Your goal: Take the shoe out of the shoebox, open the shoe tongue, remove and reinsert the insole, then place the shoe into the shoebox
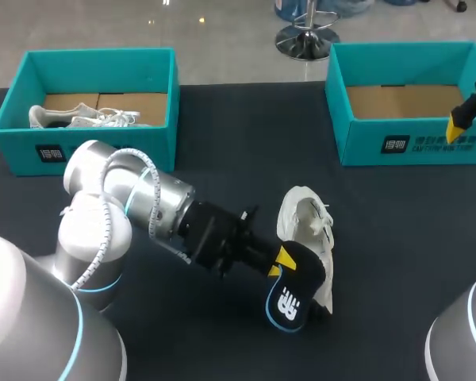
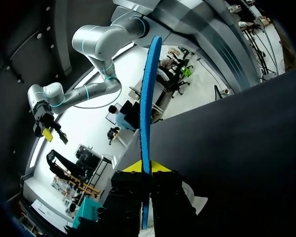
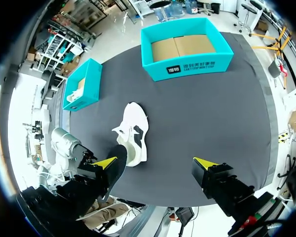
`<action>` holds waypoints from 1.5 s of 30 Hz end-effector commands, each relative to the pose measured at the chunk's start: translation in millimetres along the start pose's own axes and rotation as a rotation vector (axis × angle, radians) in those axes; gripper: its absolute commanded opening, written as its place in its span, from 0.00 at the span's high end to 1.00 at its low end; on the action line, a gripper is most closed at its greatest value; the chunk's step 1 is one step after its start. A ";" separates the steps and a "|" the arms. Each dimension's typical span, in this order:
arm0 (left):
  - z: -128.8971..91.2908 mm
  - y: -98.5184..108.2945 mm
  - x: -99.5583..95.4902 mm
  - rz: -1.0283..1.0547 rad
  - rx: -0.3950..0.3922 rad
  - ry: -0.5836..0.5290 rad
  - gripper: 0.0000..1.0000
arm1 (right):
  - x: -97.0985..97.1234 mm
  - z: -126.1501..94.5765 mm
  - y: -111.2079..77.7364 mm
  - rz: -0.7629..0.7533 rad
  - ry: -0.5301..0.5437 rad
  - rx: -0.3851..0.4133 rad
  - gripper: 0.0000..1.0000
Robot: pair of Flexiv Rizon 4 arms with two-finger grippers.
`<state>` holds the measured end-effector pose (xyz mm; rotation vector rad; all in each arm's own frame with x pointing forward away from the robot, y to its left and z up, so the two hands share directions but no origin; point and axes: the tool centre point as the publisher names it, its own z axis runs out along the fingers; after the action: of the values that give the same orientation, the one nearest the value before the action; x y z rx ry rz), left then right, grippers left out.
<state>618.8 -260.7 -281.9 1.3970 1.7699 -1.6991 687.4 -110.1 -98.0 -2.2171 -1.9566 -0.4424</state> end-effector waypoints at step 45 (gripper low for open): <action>27.9 82.8 0.1 -0.012 -0.042 -0.020 1.00 | 1.2 -0.2 3.1 0.001 -0.003 0.006 0.00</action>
<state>666.3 -292.7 -332.6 1.3388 1.7965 -1.6635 687.2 -110.0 -97.4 -2.2182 -1.9563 -0.4416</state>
